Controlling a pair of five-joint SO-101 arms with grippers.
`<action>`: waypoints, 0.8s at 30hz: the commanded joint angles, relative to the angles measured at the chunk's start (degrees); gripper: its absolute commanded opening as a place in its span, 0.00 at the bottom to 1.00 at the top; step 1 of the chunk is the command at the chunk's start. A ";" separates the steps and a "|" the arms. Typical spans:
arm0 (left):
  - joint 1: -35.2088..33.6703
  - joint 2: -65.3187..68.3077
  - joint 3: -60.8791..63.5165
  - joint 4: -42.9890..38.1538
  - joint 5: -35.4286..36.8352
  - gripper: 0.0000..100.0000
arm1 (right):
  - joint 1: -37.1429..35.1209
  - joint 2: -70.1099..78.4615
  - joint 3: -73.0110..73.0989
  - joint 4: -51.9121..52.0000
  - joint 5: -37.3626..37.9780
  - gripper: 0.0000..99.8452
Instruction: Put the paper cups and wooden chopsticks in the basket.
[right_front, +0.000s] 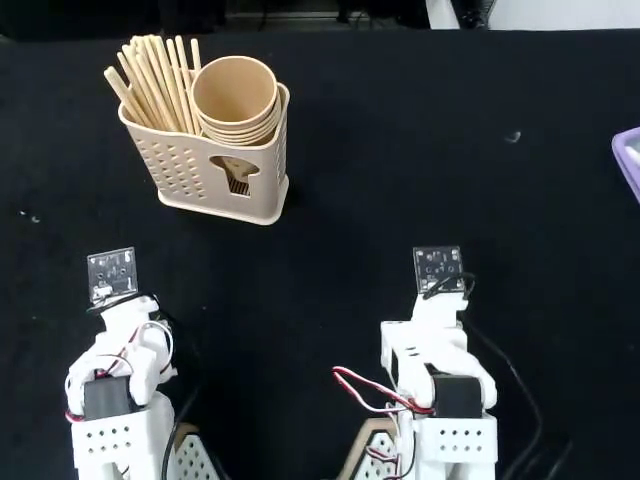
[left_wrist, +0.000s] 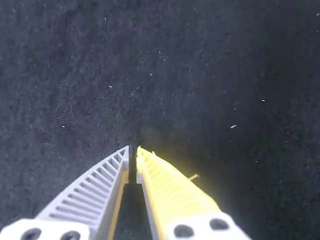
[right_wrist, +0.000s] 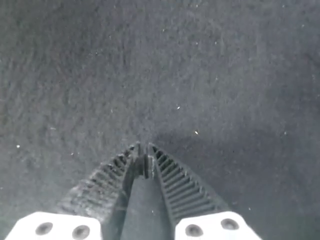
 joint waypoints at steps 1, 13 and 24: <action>0.31 -0.53 1.36 0.62 -0.18 0.03 | -0.44 -5.41 -0.04 0.35 -0.62 0.01; 0.48 -0.70 1.36 0.70 -0.18 0.03 | -0.62 -5.49 -0.04 0.44 -0.62 0.01; 0.04 -0.62 1.36 0.62 -0.18 0.03 | -0.62 -5.49 -0.04 0.44 -0.62 0.01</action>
